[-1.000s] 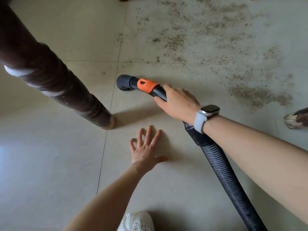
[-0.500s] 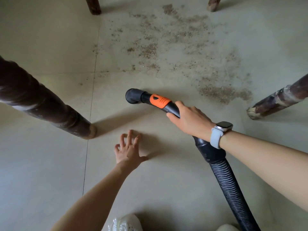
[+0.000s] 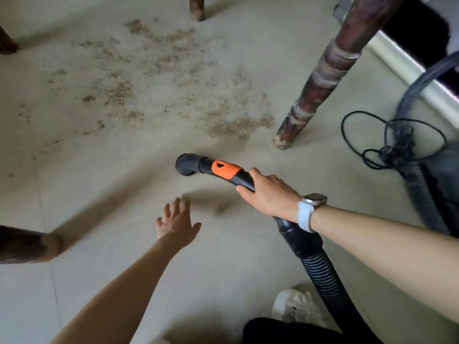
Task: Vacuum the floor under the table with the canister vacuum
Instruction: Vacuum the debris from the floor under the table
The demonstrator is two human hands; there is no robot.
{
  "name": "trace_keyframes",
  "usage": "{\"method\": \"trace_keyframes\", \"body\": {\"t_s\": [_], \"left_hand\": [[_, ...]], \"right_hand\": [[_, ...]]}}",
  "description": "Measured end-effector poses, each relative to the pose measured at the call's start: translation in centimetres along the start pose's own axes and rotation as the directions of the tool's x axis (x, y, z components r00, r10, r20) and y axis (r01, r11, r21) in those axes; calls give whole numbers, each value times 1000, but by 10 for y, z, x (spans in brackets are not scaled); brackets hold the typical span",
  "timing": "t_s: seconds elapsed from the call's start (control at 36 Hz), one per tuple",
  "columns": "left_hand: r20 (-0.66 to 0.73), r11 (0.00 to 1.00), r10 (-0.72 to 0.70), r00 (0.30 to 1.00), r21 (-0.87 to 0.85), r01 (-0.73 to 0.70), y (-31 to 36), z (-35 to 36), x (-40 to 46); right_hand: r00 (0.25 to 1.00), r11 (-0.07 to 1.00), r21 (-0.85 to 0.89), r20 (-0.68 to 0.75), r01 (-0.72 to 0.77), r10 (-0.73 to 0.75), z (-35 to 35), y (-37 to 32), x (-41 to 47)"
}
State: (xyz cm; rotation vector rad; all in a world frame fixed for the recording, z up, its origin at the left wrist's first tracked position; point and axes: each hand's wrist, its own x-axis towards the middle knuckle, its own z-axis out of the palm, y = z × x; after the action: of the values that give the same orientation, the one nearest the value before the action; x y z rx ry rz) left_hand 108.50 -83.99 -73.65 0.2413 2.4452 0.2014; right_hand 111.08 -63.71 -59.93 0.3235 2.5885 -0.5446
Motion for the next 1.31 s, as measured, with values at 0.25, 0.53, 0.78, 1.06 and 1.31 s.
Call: {"method": "trace_keyframes", "body": {"t_s": [0.25,0.53,0.78,1.06,1.31], "left_hand": [[81,977,160,984,129,-170,68,15,9],[142,899,277,950,310,-309,93,27,17],[156,871,298,942,359,-335,72,30,20],[112,885,317,942,324,-336,68,26,18],[82,935,326,942,118,-334,54,15,24]], "right_hand": [[970,980,65,-146,-188,196,-7,55,-20],[909,942,49,-246,-333,335,-1,86,-36],[908,919,188,-177,-347,379,-5,82,-17],[946,917,307,-115,-255,302,2,62,-2],[957,944,251,-142,-214,255,12,51,4]]}}
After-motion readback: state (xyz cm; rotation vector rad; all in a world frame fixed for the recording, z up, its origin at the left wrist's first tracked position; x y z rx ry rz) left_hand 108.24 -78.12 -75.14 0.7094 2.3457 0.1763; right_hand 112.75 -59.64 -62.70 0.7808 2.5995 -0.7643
